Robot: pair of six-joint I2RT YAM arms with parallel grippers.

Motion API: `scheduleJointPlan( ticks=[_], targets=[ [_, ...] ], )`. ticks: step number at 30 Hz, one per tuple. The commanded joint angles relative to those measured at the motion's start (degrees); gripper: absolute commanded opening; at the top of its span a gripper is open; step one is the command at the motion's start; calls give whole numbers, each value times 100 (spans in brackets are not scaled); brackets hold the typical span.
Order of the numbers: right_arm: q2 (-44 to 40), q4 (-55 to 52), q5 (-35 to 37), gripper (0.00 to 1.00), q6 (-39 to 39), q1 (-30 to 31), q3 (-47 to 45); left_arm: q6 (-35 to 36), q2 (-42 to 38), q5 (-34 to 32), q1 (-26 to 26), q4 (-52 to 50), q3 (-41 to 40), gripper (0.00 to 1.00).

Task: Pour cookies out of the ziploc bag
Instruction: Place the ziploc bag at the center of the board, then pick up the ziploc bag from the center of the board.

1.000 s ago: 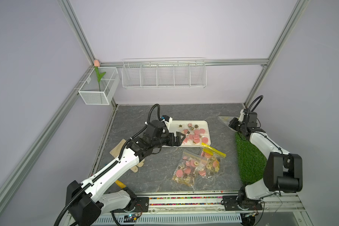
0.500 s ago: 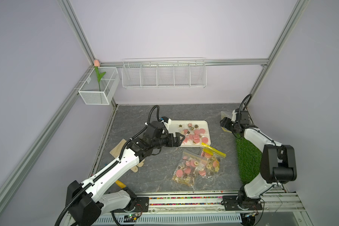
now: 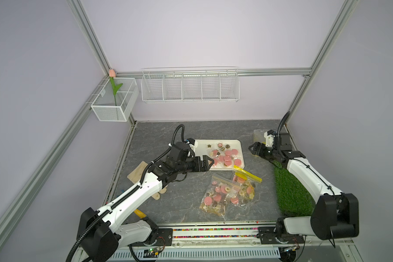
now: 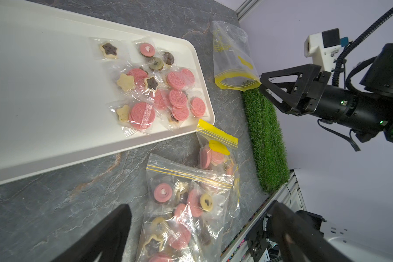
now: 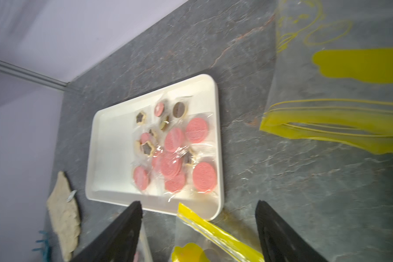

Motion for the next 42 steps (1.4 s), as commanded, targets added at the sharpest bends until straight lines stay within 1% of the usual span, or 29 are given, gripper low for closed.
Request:
scheduleJointPlan(
  ticks=[1, 3, 4, 5, 11, 15, 17, 20, 22, 25, 27, 29, 30, 34, 36, 39, 42],
  targets=[
    [-172, -2, -665, 76, -34, 287, -392, 64, 33, 127, 28, -55, -50, 98],
    [-296, -42, -669, 74, -60, 505, -455, 62, -20, 111, 28, -60, -134, 98],
    [-388, -22, -673, 73, -56, 545, -715, 42, -58, 102, 27, -47, -189, 98],
    [-472, -9, -699, 72, -49, 768, -821, 4, -96, 91, 28, -25, -256, 98],
    [-991, -241, -671, 68, -50, 1170, -1342, -107, -380, 103, 28, -78, -548, 97],
    [-1370, -492, -538, 61, -65, 1299, -1537, -157, -597, 14, 28, -142, -639, 97],
    [-1530, -594, -542, 55, -97, 1360, -1640, -195, -667, 21, 28, -115, -688, 97],
    [-1727, -624, -488, 51, -65, 1413, -1828, -209, -693, 39, 28, -92, -697, 97],
    [-1789, -573, -571, 50, -103, 1463, -1928, -205, -653, 28, 28, -75, -686, 96],
    [-1806, -643, -454, 50, -171, 1552, -1988, -193, -529, 1, 28, -49, -645, 96],
    [-1779, -672, -391, 48, -188, 1606, -2016, -206, -452, 94, 28, -49, -597, 96],
    [-1708, -659, -410, 42, -163, 1668, -2033, -234, -414, 163, 28, -8, -601, 95],
    [-1686, -642, -448, 41, -149, 1708, -2032, -255, -412, 165, 28, -4, -607, 95],
    [-1496, -643, -485, 41, -226, 1928, -2002, -330, -472, 140, 28, 126, -714, 95],
    [-1356, -728, -374, 41, -288, 1994, -1933, -369, -465, 172, 28, 188, -724, 95],
    [-1285, -716, -254, 42, -326, 2010, -1932, -312, -418, 198, 28, 105, -666, 95],
    [-1277, -624, -304, 42, -333, 2019, -1925, -201, -418, 122, 28, -48, -624, 94]
  ],
)
